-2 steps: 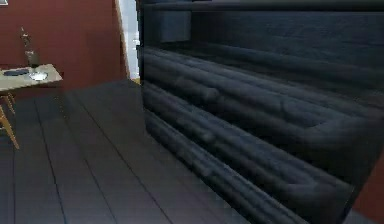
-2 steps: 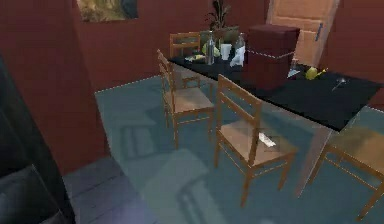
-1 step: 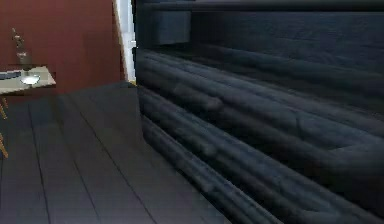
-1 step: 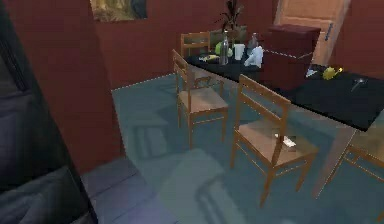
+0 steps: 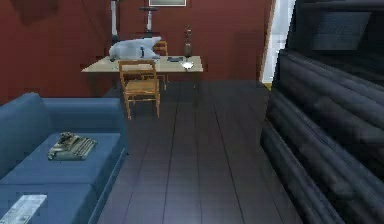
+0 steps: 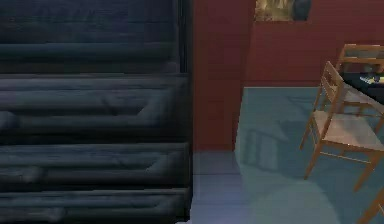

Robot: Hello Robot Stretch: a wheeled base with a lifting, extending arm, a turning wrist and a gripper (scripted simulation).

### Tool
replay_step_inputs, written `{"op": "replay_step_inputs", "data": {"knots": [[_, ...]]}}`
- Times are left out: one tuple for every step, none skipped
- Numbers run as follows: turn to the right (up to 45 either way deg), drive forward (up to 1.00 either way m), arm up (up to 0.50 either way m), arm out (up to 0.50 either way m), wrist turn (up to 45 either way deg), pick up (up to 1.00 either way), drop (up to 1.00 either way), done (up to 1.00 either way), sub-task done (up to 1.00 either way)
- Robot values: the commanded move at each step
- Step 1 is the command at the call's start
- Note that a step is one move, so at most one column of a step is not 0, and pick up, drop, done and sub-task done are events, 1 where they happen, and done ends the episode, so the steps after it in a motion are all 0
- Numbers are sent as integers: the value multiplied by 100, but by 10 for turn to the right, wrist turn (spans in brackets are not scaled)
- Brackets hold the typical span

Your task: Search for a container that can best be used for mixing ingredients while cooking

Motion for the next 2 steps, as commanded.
{"op": "replay_step_inputs", "data": {"knots": [[0,100,0,0,0,0,0,0,0],[0,100,0,0,0,0,0,0,0]]}}
